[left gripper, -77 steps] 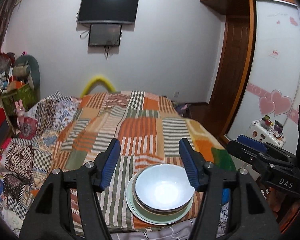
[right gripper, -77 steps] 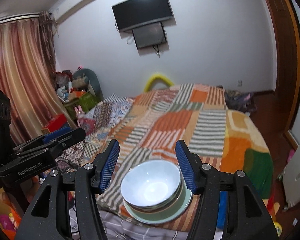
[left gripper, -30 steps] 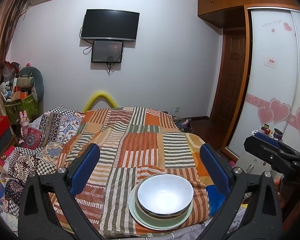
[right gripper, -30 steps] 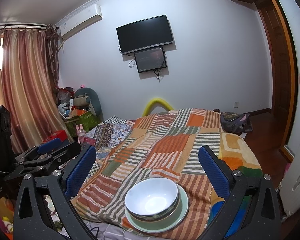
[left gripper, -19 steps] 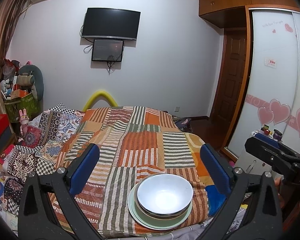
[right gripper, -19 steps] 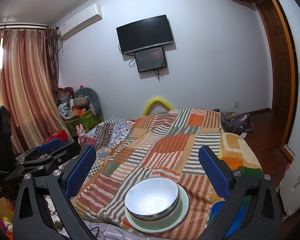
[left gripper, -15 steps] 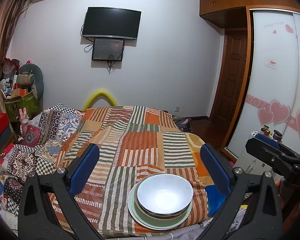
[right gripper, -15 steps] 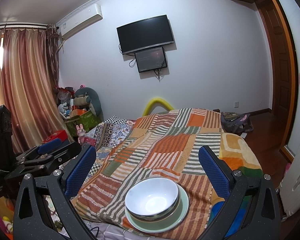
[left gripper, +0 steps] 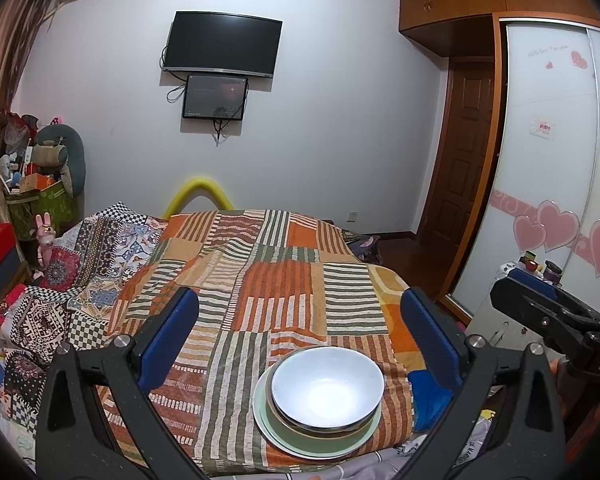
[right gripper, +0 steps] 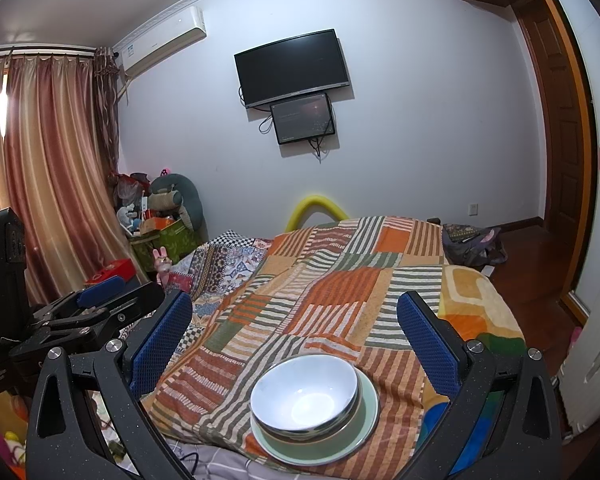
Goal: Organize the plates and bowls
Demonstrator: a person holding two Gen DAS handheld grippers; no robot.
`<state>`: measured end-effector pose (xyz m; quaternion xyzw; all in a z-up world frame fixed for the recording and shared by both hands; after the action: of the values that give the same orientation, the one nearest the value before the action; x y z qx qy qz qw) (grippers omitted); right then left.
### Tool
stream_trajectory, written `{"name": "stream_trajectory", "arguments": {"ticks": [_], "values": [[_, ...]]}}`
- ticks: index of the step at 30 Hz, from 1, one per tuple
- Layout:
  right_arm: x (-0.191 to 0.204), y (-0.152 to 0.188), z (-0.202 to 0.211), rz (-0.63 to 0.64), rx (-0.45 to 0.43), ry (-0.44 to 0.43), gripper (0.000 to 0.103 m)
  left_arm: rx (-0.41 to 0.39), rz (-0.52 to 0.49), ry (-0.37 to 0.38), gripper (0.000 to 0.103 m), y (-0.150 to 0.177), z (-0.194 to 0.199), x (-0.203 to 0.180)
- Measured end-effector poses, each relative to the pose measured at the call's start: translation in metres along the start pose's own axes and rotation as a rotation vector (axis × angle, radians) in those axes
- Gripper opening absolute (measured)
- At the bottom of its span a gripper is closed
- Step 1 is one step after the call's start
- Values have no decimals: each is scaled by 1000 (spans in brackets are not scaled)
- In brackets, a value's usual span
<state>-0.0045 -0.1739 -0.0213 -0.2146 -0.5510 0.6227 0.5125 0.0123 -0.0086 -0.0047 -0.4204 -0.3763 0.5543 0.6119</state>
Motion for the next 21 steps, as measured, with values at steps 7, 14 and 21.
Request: {"name": "stream_trajectory", "arguments": {"ticks": [7,14,21], "values": [[-1,1,-2,-8,3,1,102,1,-6,15,102,-1,-3,-3],[-1,2,-2,-11,5,0,102,-1,-15,14,102,0,-4,-7],[-4,3,-3,-13,12,0,102,-10,-13,12,102,-1,-2,-9]]}}
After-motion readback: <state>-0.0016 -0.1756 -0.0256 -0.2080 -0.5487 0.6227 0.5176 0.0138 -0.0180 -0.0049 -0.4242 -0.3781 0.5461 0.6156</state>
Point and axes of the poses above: each gripper's, at about its wrist camera, not at the fingertips, and z roughly against the way its jaws point, x to its left, y to its underside, the point moved 2 cm from there along -z, roughly the way its jaws point, and after that the axes turned 8 degrees about -z, right-handed, at the moved point
